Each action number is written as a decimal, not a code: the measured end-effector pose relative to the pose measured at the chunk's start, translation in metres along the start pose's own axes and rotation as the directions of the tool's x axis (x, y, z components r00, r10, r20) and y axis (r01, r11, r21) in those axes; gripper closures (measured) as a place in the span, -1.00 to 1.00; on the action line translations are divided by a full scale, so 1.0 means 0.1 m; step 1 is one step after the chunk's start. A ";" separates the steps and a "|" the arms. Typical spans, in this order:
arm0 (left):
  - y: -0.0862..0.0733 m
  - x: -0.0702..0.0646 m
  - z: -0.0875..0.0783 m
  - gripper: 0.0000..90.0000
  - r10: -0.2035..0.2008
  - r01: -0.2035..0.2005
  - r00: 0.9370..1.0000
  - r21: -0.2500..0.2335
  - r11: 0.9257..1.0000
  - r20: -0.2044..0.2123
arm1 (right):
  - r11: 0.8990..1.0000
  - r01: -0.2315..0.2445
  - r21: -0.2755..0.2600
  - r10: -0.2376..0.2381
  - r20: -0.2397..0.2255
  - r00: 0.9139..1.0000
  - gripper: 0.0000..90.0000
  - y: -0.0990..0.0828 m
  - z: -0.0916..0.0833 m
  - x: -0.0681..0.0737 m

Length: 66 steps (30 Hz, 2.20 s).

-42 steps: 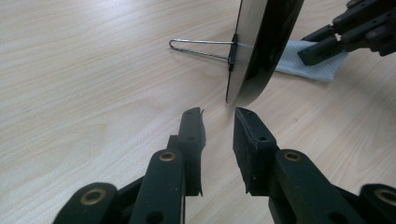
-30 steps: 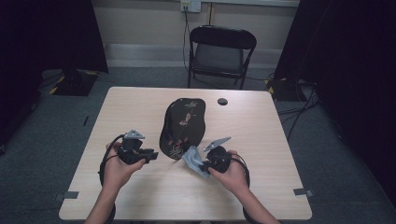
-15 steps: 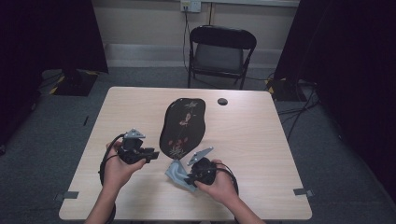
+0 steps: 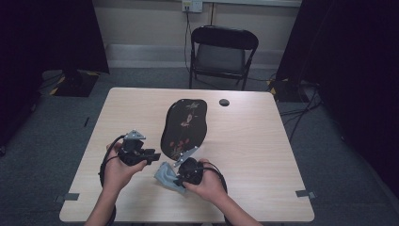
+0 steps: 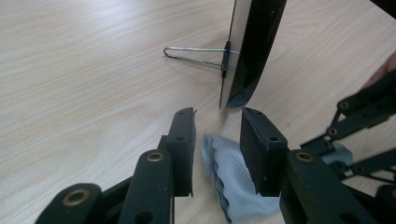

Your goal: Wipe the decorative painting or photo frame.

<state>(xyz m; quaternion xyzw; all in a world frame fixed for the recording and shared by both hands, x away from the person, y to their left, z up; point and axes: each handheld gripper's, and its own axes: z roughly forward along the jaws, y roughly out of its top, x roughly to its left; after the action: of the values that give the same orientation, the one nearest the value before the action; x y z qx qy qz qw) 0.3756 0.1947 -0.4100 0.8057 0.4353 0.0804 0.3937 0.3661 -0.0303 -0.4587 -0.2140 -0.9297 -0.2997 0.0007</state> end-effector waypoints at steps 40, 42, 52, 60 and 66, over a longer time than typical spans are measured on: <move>-0.02 0.03 -0.05 0.43 -0.002 0.002 1.000 0.008 1.000 -0.006 | 0.998 0.008 -0.057 -0.002 0.100 0.995 0.78 0.29 -0.41 -0.16; -0.02 0.03 -0.07 0.43 -0.003 0.003 1.000 0.009 1.000 -0.005 | 0.998 0.007 -0.059 0.000 0.105 0.994 0.78 0.31 -0.43 -0.16; -0.09 0.05 -0.15 0.43 -0.017 0.017 1.000 0.011 1.000 -0.016 | 0.997 0.019 -0.080 -0.009 0.127 0.992 0.78 0.43 -0.53 -0.11; -0.13 0.06 -0.17 0.41 -0.015 0.016 1.000 0.022 1.000 -0.026 | 0.993 0.031 -0.113 -0.016 0.131 0.991 0.78 0.57 -0.66 -0.08; -0.13 0.04 -0.13 0.40 -0.010 0.011 1.000 0.026 1.000 -0.021 | 0.988 0.041 -0.147 -0.019 0.147 0.989 0.78 0.73 -0.87 -0.08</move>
<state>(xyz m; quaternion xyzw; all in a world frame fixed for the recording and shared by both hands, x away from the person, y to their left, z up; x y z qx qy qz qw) 0.3635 0.2094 -0.4115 0.8075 0.4446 0.0810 0.3791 0.3910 -0.0290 -0.3479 -0.2205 -0.9053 -0.3524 -0.0876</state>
